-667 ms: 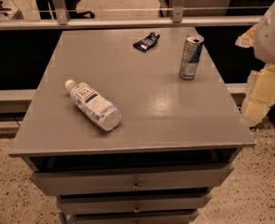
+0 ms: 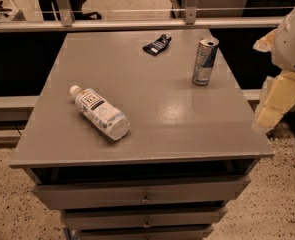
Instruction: Pick redbull can
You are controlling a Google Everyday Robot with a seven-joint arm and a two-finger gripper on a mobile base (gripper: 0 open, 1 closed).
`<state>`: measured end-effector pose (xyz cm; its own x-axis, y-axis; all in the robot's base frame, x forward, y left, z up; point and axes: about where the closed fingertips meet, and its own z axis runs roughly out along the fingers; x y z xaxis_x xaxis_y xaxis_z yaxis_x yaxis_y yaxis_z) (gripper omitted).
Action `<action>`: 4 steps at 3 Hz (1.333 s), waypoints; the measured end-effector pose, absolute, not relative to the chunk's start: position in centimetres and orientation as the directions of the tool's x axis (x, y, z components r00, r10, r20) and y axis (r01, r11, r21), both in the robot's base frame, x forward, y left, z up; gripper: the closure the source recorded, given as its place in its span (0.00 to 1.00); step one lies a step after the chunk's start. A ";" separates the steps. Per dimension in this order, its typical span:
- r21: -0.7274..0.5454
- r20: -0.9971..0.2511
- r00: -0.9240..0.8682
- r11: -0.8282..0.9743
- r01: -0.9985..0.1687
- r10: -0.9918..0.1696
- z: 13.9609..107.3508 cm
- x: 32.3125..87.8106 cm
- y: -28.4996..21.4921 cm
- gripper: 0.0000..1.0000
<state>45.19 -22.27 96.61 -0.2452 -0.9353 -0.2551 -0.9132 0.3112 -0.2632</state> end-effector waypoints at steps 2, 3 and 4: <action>-0.303 -0.419 -0.295 0.439 -0.846 -0.859 92.4 51.6 -24.5 0.00; -0.304 -0.544 -0.298 0.516 -0.801 -0.784 90.4 56.1 -24.6 0.00; -0.274 -0.653 -0.297 0.583 -0.765 -0.697 88.5 60.3 -24.5 0.00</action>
Offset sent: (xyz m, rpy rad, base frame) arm 0.1388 -0.0410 -0.0781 0.3180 -0.2273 -0.1925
